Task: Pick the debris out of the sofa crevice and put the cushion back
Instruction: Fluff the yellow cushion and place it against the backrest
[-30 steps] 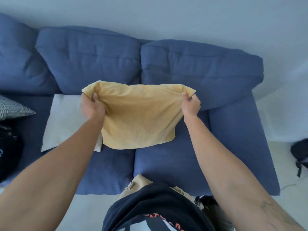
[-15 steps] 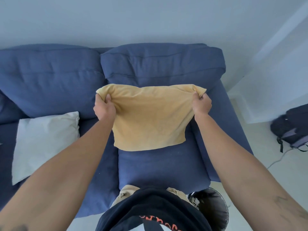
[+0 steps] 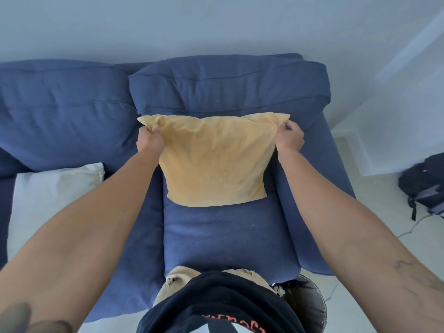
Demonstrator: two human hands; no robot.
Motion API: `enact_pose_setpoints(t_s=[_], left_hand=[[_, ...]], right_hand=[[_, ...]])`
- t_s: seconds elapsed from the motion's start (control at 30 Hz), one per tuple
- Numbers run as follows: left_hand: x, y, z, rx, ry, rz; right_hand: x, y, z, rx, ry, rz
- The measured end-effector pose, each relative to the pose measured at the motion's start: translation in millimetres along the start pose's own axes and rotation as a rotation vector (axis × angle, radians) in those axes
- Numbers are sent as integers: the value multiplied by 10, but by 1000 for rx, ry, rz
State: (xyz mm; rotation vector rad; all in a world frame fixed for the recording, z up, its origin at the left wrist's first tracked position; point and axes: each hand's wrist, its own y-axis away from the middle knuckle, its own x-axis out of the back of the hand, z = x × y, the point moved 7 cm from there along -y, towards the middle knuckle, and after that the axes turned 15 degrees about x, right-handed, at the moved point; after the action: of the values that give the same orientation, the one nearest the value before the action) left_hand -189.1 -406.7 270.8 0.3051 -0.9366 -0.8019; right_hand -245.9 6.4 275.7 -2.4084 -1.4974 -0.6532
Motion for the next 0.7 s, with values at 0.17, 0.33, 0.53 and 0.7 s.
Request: enact_pose_setpoints(t_s=[0.17, 0.33, 0.53, 0.7], left_hand=[[-102, 42, -128, -3, -95, -75], [-178, 219, -617, -11, -158, -118], [-234, 590, -1433, 48, -304, -155], [-282, 939, -1885, 13, -398, -178]], right_hand=[[-51, 90, -21, 12, -86, -64], [-37, 338, 126, 14, -77, -99], [15, 914, 520, -22, -19, -207], [92, 1465, 869, -35, 47, -290]])
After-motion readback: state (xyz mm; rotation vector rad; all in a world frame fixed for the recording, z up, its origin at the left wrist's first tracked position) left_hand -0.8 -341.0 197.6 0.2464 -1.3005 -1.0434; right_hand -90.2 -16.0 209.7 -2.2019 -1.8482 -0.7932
